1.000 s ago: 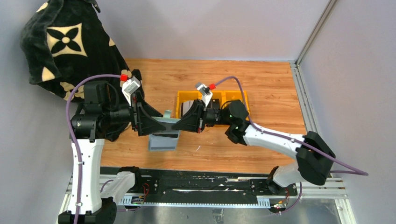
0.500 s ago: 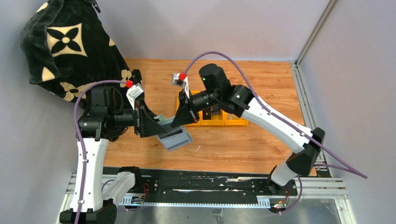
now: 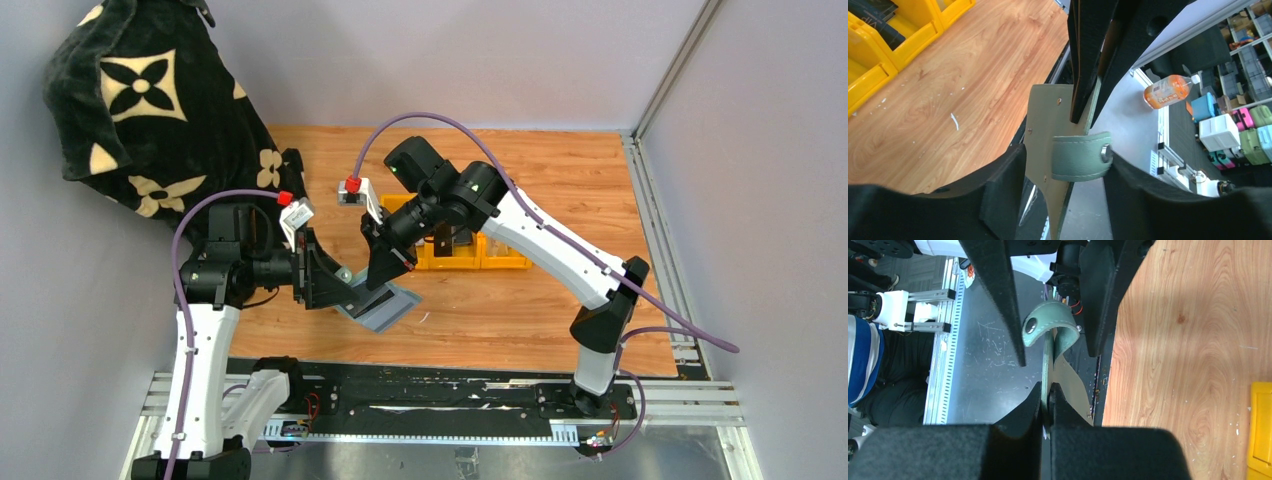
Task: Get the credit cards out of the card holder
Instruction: Remove the credit card from the card holder.
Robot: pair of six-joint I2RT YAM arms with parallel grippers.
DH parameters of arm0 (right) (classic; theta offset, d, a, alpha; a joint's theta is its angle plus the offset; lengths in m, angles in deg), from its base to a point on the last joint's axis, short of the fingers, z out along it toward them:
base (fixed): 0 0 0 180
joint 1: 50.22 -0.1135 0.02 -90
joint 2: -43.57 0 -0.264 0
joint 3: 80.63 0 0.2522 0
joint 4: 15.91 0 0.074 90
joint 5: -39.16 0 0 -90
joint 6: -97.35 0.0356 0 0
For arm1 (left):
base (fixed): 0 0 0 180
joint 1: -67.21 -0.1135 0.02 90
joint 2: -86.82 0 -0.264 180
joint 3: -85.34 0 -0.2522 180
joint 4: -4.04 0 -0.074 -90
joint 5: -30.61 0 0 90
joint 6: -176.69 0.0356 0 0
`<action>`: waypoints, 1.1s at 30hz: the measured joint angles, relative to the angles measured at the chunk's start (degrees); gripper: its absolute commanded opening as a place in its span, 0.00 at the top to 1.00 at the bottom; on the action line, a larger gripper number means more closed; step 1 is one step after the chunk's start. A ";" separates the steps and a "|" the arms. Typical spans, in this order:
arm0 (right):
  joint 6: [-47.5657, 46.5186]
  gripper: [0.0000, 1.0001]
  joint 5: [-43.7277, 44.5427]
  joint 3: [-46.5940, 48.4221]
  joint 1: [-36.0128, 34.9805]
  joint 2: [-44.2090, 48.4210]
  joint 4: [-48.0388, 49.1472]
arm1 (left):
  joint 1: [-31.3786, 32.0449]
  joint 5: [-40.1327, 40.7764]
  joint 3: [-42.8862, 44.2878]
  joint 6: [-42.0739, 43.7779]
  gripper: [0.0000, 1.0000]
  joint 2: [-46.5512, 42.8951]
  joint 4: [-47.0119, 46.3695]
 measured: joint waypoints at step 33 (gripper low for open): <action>3.41 0.48 -0.28 1.29 -0.09 -1.88 4.28 | 0.02 -3.26 -1.16 1.29 1.00 0.81 0.44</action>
